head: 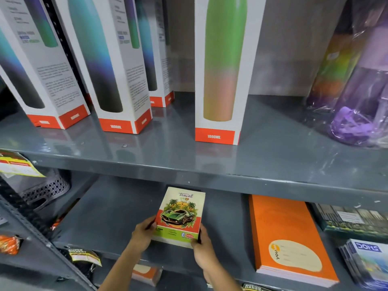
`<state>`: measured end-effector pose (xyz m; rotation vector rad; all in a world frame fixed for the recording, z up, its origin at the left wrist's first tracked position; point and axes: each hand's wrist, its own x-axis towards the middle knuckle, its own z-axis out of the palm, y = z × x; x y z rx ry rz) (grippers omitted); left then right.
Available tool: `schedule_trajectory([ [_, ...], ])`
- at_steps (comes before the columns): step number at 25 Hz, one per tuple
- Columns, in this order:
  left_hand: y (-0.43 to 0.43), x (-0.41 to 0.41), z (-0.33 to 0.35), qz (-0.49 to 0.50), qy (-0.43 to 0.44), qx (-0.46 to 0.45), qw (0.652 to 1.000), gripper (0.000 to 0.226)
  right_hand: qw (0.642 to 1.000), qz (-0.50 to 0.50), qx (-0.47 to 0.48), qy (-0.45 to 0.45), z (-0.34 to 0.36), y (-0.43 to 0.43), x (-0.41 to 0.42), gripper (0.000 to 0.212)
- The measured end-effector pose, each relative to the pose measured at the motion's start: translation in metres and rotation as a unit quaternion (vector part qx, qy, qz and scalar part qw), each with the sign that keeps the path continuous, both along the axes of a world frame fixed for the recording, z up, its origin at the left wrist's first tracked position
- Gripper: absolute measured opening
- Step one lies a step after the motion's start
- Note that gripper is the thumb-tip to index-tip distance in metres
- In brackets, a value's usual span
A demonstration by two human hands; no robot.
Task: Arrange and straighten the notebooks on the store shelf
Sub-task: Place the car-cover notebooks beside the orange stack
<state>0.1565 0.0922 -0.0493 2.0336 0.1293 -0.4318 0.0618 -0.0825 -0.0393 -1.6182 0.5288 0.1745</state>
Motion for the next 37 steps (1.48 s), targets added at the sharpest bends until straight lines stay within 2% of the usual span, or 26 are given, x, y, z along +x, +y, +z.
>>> schedule_trajectory([
  [3,-0.008,-0.008,0.015,0.004,0.000,0.001,1.000,0.032,1.000,0.014,-0.001,0.002,0.004,-0.005,0.000,0.043],
  [4,-0.014,-0.015,0.023,0.020,-0.027,0.016,0.999,0.031,1.000,0.015,-0.006,-0.004,0.009,-0.007,-0.002,0.040],
  [6,-0.035,-0.036,0.042,0.089,-0.160,0.052,0.982,0.031,0.999,-0.016,-0.026,-0.019,0.024,-0.020,-0.005,0.039],
  [7,-0.054,-0.049,0.051,0.106,-0.226,0.052,0.967,0.032,0.998,-0.043,-0.050,-0.019,0.031,-0.033,-0.007,0.045],
  [9,-0.101,-0.072,0.059,0.050,-0.263,0.030,0.963,0.034,0.987,-0.102,-0.120,-0.031,0.046,-0.072,-0.015,0.051],
  [11,-0.157,-0.091,0.056,-0.057,-0.202,0.017,0.978,0.034,0.967,-0.154,-0.191,-0.072,0.056,-0.123,-0.030,0.046],
  [13,-0.205,-0.105,0.051,-0.138,-0.096,0.012,0.986,0.041,0.940,-0.208,-0.262,-0.071,0.055,-0.174,-0.050,0.043],
  [15,-0.240,-0.117,0.045,-0.198,-0.003,-0.003,0.980,0.053,0.907,-0.257,-0.331,-0.038,0.043,-0.225,-0.075,0.040],
  [17,-0.258,-0.126,0.040,-0.225,0.041,0.004,0.973,0.055,0.891,-0.272,-0.359,0.046,0.026,-0.265,-0.101,0.039],
  [20,-0.267,-0.132,0.037,-0.209,0.072,-0.018,0.975,0.047,0.927,-0.232,-0.271,0.112,0.005,-0.289,-0.125,0.040],
  [22,-0.271,-0.134,0.039,-0.196,0.095,-0.040,0.975,0.043,0.952,-0.184,-0.221,0.107,0.002,-0.290,-0.129,0.041],
  [24,-0.271,-0.134,0.036,-0.182,0.112,-0.065,0.975,0.040,0.965,-0.178,-0.169,0.090,0.004,-0.287,-0.128,0.040],
  [28,-0.268,-0.133,0.024,-0.161,0.131,-0.106,0.972,0.039,0.971,-0.158,-0.150,0.096,0.004,-0.281,-0.125,0.036],
  [37,-0.269,-0.131,0.015,-0.119,0.146,-0.155,0.970,0.032,0.971,-0.183,-0.128,0.081,0.006,-0.271,-0.123,0.026],
])
